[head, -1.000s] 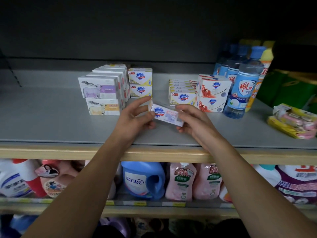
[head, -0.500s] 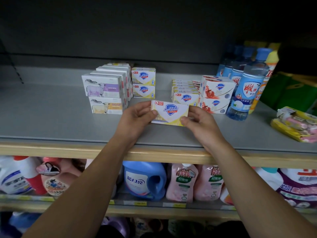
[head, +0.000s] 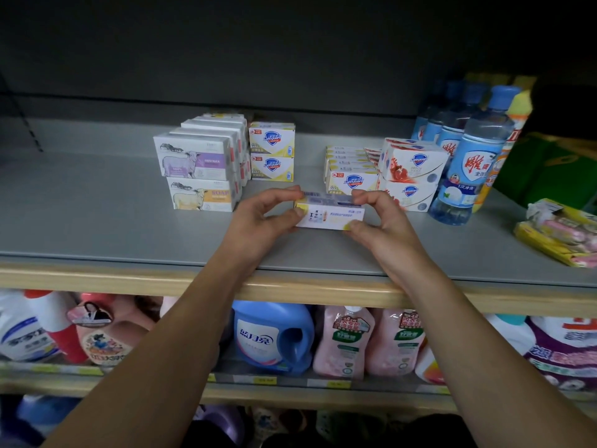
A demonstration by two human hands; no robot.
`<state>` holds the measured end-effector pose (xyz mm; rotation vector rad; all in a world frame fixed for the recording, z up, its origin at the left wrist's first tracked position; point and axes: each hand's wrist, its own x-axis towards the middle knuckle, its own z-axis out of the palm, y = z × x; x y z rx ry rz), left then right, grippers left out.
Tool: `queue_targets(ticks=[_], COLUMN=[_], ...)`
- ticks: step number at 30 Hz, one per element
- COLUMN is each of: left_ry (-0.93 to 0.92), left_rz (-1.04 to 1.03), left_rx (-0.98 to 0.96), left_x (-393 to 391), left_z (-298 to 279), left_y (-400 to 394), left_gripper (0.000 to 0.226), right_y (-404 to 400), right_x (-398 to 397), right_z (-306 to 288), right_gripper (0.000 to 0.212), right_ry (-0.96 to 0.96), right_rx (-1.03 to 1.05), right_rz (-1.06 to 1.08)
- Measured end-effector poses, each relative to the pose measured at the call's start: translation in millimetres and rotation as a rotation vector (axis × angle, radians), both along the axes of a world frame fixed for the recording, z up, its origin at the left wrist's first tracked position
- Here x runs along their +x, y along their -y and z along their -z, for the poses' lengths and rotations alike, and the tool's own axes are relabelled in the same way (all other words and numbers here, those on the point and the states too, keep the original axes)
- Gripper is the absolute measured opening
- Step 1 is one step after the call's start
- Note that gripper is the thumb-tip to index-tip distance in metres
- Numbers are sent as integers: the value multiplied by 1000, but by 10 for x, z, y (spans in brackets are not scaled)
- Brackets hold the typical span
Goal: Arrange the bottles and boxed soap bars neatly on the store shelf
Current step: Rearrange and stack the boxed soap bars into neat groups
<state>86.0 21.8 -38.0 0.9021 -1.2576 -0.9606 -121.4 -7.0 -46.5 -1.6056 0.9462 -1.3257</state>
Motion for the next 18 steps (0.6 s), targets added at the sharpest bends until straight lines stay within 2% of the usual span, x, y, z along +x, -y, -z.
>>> queue_targets(ticks=[6,9,14,17,18], left_ry=[13,64,264,352,407], left_rz=[-39,-101,-183,-215,-237], left_rx=[-12,15,66,59,39], left_x=[-5,-18,-45,-48,-50], left_z=[-20,-34,-21,-16,-16], left_y=[-27,-37,5,8,4], left_gripper=[26,29,32,33,33], right_y=[-32,-51,-18,-11,-11], right_x=[-10,25,41,59,60], right_z=[-9,-22,-20,-17,-23], right_gripper=[51,35,14,12,18], right_ry=[-139,-85,-264,-351,-374], right_rx=[-56,-46,-49,-33,-34], right_rz=[-1,9,183,235,251])
